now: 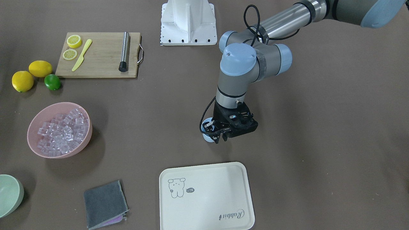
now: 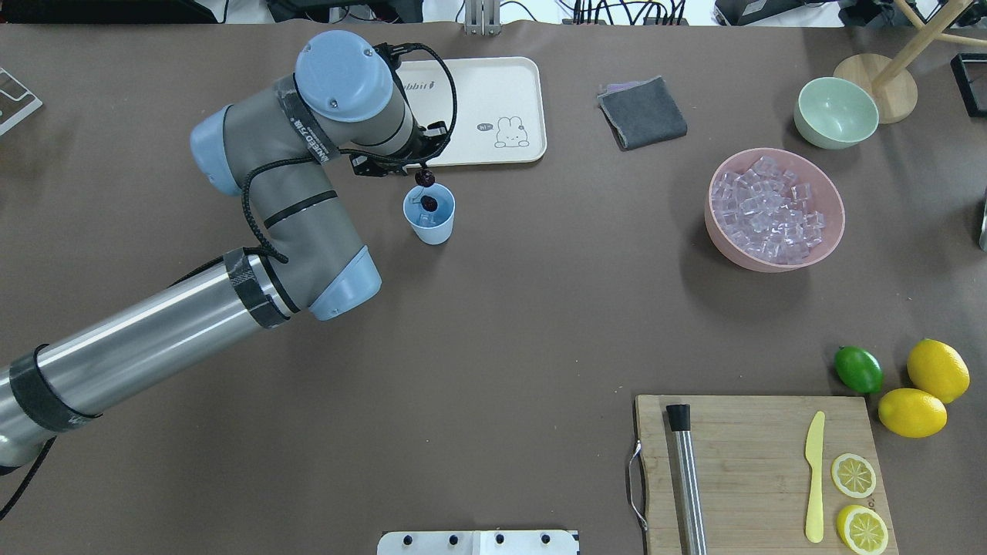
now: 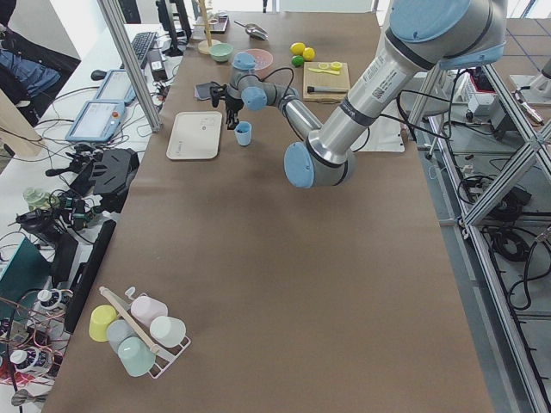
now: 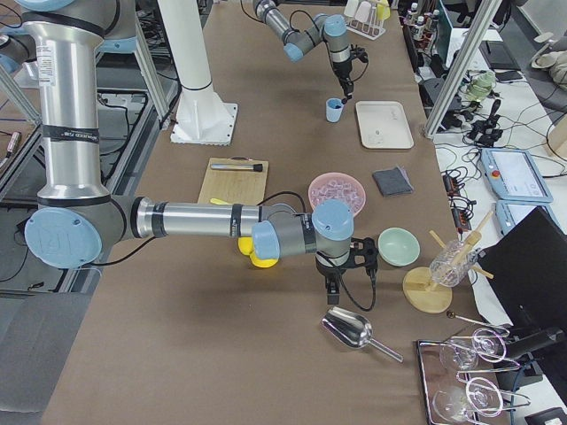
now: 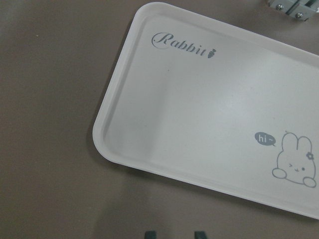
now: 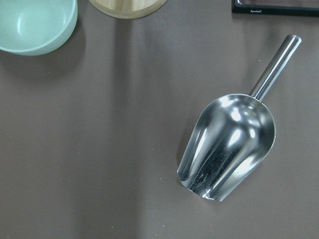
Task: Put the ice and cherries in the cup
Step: 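Open the left gripper to drop the cherries and lift away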
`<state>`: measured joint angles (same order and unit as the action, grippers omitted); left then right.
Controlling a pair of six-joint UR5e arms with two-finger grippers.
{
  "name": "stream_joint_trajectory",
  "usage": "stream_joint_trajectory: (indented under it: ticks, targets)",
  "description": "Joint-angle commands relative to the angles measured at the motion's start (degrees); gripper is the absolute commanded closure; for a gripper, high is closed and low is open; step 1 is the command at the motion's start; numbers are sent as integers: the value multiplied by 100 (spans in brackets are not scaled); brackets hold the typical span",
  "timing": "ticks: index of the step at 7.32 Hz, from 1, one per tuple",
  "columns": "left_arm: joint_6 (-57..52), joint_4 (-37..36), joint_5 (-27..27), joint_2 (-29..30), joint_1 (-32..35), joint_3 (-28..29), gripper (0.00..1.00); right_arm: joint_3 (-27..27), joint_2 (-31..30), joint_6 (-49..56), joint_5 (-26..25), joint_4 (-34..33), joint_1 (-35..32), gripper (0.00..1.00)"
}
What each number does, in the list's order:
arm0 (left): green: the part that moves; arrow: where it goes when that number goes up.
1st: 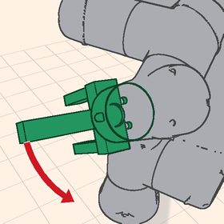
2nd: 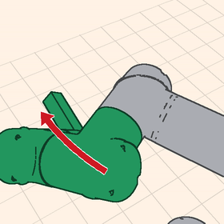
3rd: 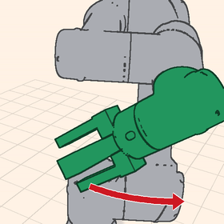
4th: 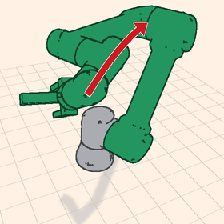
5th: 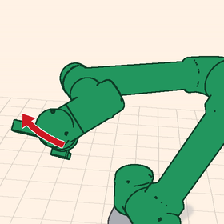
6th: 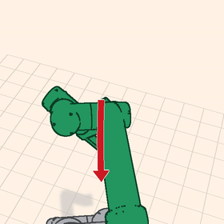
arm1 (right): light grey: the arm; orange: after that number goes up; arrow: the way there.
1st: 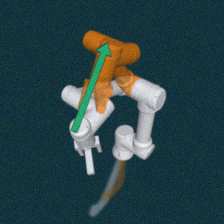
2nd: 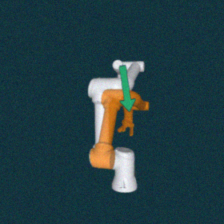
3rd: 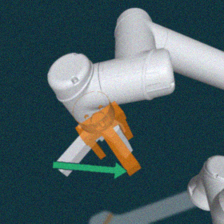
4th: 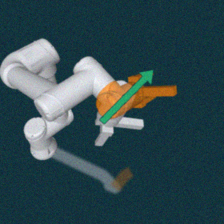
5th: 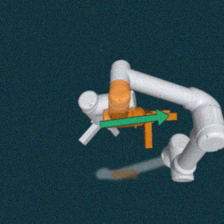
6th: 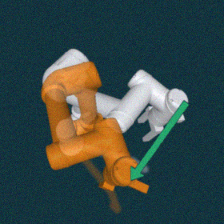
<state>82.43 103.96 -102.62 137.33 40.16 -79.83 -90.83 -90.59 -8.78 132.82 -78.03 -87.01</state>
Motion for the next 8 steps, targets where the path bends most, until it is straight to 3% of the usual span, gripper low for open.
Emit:
stream_joint_trajectory:
  ticks: [1,7,8]
  targets:
    - [18,-16,14,-66,9,29,63,-14,24,-1,16,-1,0,0]
    - [230,63,41,118,79,397,64,-58,-82,-1,25,7,0,0]
    - [229,72,41,223,79,512,59,-58,-82,-1,25,7,0,0]
